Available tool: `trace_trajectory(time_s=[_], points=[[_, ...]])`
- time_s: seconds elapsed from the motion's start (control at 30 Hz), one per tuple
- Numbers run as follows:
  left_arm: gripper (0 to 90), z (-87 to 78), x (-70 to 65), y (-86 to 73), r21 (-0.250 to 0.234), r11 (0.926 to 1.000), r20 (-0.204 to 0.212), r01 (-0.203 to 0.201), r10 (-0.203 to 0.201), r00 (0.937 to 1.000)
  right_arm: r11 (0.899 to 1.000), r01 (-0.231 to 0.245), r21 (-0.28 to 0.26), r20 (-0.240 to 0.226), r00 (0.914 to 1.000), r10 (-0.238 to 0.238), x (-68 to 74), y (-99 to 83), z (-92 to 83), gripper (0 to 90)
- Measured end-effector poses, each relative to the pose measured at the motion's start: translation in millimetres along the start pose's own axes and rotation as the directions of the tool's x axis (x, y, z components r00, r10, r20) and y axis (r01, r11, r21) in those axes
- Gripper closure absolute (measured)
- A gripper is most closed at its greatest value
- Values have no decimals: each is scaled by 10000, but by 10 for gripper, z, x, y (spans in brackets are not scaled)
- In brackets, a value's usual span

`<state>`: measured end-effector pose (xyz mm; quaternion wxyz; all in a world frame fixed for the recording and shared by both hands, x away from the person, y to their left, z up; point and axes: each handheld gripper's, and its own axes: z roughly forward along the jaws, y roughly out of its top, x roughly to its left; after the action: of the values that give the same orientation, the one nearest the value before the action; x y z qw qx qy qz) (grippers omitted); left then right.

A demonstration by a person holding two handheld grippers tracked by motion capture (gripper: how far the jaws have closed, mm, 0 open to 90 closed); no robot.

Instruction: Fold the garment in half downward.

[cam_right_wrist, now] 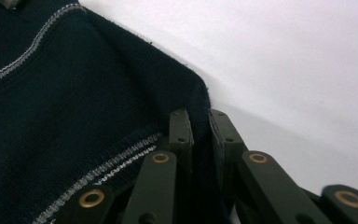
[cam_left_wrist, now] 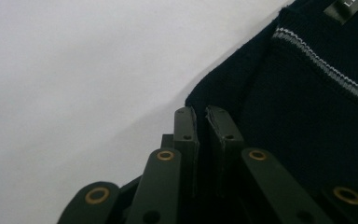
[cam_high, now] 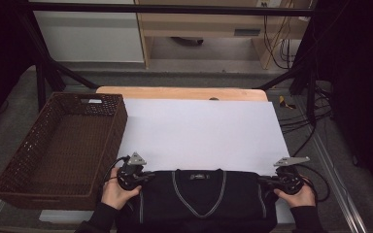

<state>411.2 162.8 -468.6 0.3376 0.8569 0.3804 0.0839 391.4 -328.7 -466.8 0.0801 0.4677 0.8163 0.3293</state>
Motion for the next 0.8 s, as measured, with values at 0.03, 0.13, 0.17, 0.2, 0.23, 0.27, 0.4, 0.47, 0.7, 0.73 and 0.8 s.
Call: trace_trajectory(time_s=[0.03,0.13,0.17,0.2,0.23,0.27,0.4,0.47,0.7,0.73,0.8], points=[[828,-2,-3,4,18,10000,-29,-14,14,10000,10000,52,-2,58,10000,-52,-2,5,-3,823],[836,-13,-17,26,60,9999,-254,-128,130,9996,9998,-45,-218,165,9999,49,-18,19,-26,830],[838,-34,-17,40,-16,9999,-365,-163,162,9992,9995,-131,-303,182,9997,137,-22,25,-37,831],[840,-54,-13,50,-116,9999,-361,-75,70,9993,9991,-155,-406,231,9996,165,-35,34,-57,832],[841,-97,0,71,-309,9995,-333,35,-45,9994,9987,-163,-475,260,9995,176,-43,41,-68,833],[842,-133,7,87,-488,9988,-328,90,-107,9994,9984,-139,-543,325,9993,157,-47,59,-89,834],[845,-250,26,160,-877,9961,-507,-55,10,9987,9956,71,-934,604,9982,-15,-52,145,-157,838],[846,-284,43,206,-1048,9944,-665,-99,29,9978,9933,142,-1150,730,9973,-58,-52,214,-183,839],[847,-306,144,442,-1699,9854,-923,66,-226,9955,9842,583,-1672,1309,9907,-364,-126,485,-206,839],[847,-290,163,476,-1723,9850,-949,84,-251,9952,9834,587,-1716,1337,9904,-358,-136,508,-201,839],[847,-254,185,517,-1764,9842,-990,146,-325,9946,9804,648,-1859,1462,9885,-376,-162,564,-185,839]])
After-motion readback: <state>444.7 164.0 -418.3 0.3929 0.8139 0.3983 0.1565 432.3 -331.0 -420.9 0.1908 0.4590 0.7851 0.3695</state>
